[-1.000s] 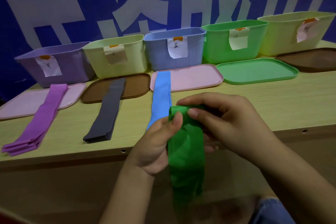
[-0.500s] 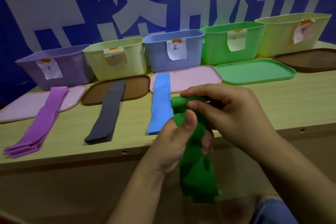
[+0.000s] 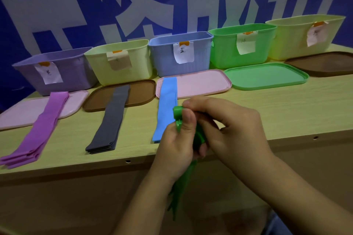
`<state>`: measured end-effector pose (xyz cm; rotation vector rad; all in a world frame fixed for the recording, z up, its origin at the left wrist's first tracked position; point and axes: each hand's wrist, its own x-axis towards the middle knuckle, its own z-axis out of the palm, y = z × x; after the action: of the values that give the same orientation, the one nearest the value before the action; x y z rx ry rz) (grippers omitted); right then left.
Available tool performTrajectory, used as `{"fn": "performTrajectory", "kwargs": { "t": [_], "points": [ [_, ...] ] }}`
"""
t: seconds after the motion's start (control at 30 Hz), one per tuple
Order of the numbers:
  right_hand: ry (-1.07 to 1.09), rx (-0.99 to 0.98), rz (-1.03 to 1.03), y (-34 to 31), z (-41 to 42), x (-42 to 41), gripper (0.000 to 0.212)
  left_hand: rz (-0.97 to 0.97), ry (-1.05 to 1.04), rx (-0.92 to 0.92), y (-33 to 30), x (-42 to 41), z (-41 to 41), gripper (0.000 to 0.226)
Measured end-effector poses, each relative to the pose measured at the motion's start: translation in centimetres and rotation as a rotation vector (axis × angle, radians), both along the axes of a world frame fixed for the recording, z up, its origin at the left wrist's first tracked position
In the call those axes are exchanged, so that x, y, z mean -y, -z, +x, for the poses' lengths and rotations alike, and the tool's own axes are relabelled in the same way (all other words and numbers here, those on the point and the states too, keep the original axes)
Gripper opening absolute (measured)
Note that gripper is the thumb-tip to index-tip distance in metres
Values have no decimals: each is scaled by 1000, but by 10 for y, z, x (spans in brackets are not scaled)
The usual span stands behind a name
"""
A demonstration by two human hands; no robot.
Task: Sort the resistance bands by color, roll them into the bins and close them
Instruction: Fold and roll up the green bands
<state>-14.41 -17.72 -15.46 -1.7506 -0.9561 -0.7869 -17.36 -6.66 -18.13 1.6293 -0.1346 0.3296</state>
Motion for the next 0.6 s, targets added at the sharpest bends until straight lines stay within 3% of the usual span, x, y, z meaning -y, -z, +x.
{"fn": "performTrajectory", "kwargs": {
  "t": [0.07, 0.17, 0.33, 0.4, 0.53, 0.6],
  "points": [
    [-95, -148, -5, 1, 1, 0, 20, -22, -34, -12, 2, -1, -1, 81],
    [-348, -537, 69, -2, 3, 6, 23, -60, 5, -6, 3, -1, -1, 78],
    [-545, -800, 206, 1, 13, 12, 24, 61, 45, 27, 6, -8, -2, 67],
    [-561, -868, 229, 2, 17, 16, 30, 95, 53, 30, 8, -10, -3, 64],
    [-564, -858, -95, 1, 16, 19, 35, 113, 112, 24, 9, -16, -3, 60],
    [-569, -869, -102, 2, 17, 21, 31, 85, 188, 2, 8, -19, -5, 55]
  ]
}}
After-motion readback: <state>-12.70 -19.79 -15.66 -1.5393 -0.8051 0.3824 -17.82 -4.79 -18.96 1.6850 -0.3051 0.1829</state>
